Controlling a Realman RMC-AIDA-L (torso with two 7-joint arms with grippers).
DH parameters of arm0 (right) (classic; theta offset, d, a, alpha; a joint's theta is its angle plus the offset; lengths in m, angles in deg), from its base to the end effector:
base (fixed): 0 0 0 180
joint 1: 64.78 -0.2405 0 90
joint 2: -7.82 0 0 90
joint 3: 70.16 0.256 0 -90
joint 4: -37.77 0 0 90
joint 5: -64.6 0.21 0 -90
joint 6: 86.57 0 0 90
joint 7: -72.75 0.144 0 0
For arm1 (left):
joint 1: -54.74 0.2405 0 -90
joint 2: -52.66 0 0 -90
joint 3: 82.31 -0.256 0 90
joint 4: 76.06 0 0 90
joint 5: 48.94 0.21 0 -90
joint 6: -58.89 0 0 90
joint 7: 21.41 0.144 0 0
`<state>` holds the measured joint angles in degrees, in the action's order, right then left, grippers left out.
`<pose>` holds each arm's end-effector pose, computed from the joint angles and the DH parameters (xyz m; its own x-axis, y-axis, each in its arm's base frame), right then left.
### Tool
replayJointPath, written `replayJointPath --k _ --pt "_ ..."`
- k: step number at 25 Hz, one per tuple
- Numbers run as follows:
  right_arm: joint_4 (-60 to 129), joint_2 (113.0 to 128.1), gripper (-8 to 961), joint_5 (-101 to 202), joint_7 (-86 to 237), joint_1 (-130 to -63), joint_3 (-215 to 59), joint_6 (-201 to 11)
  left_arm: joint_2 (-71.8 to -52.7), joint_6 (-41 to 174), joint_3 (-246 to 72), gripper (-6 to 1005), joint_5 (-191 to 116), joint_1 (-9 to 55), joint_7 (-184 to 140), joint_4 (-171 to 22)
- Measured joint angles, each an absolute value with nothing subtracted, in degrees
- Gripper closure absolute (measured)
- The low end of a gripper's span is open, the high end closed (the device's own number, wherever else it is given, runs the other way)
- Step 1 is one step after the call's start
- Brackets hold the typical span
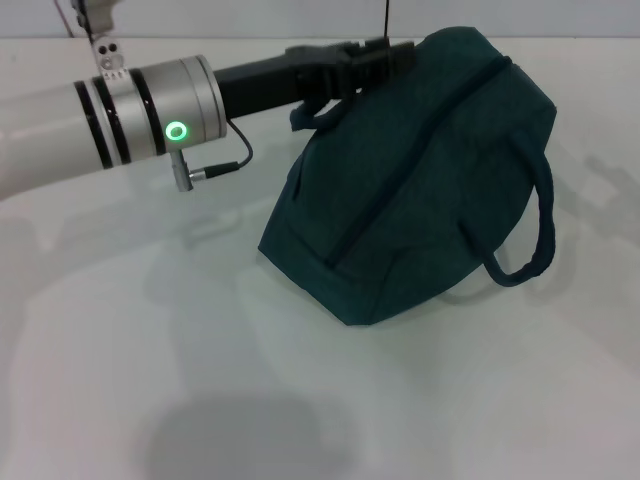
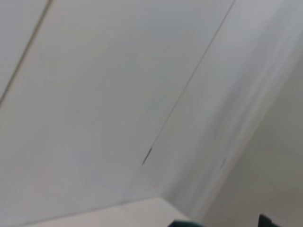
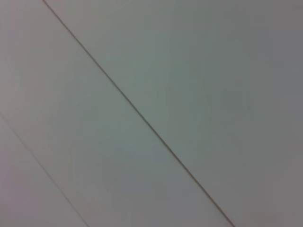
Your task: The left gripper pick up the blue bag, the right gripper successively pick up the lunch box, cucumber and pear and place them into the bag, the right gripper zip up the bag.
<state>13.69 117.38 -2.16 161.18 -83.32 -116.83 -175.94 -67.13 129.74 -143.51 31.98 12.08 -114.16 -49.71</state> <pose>0.3193 0.3089 0.0966 0.1913 -0.2854 -0.9391 -0.8113 -0.5845 0.0123 -0.1618 0.3961 -0.0429 0.5176 0.4842 0.7055 0.6341 -0.7706 0.0636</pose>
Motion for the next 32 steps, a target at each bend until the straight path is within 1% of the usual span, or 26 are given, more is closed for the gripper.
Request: replayJointPath --k 1,6,9,12,13,15,16,17,19,20,24,26,32 --pt "13.64 117.24 81 -2.15 161.16 -83.33 -116.83 -176.27 -67.13 130.03 -143.56 662 31.10 12.27 -113.81 -49.52" --pt "13.40 116.49 81 -2.34 159.41 -83.87 -116.84 -179.83 -66.76 133.28 -143.35 540 26.67 13.33 -112.75 -48.09" --pt "12.64 116.15 81 -2.49 156.66 -84.72 -117.13 -184.65 -65.97 135.24 -143.35 467 25.55 15.00 -113.64 -43.78" --pt "9.04 116.01 81 -5.18 154.34 -85.75 -117.89 -189.54 -64.61 139.52 -143.41 394 26.50 16.32 -114.37 -38.21" --pt "7.68 116.16 81 -6.63 153.67 -86.06 -117.94 -190.57 -64.18 141.17 -143.36 328 26.74 16.60 -114.40 -37.30" --pt "4.61 116.94 81 -10.57 152.13 -86.68 -117.98 -192.52 -62.72 145.86 -143.26 196 27.18 17.04 -114.19 -35.79" --pt "3.33 117.31 81 -12.22 151.43 -86.90 -117.99 -193.19 -62.72 145.86 -143.26 181 27.18 17.04 -114.19 -35.79" --pt "2.00 117.88 81 -13.89 150.57 -87.12 -118.05 -193.77 -61.25 149.88 -143.25 165 27.85 17.58 -113.58 -35.38" --pt "-0.74 119.24 81 -16.88 148.51 -87.33 -118.21 -194.96 -60.39 152.55 -143.24 134 28.56 18.50 -113.06 -34.76" --pt "-1.92 119.87 81 -18.16 147.54 -87.36 -118.27 -195.69 -60.20 153.38 -143.22 119 28.85 18.82 -112.85 -34.54" --pt "-6.72 122.34 81 -25.11 144.93 -87.44 -118.48 -198.06 -59.89 159.49 -143.14 119 30.21 23.09 -110.02 -31.29" --pt "-7.90 122.85 81 -28.06 144.90 -87.60 -119.33 -198.34 -59.97 161.91 -143.13 119 30.20 24.84 -108.40 -30.73" --pt "-6.91 123.00 81 -28.86 141.95 -87.20 -124.12 -198.47 -60.74 164.12 -143.39 118 30.19 29.58 -104.68 -30.84"
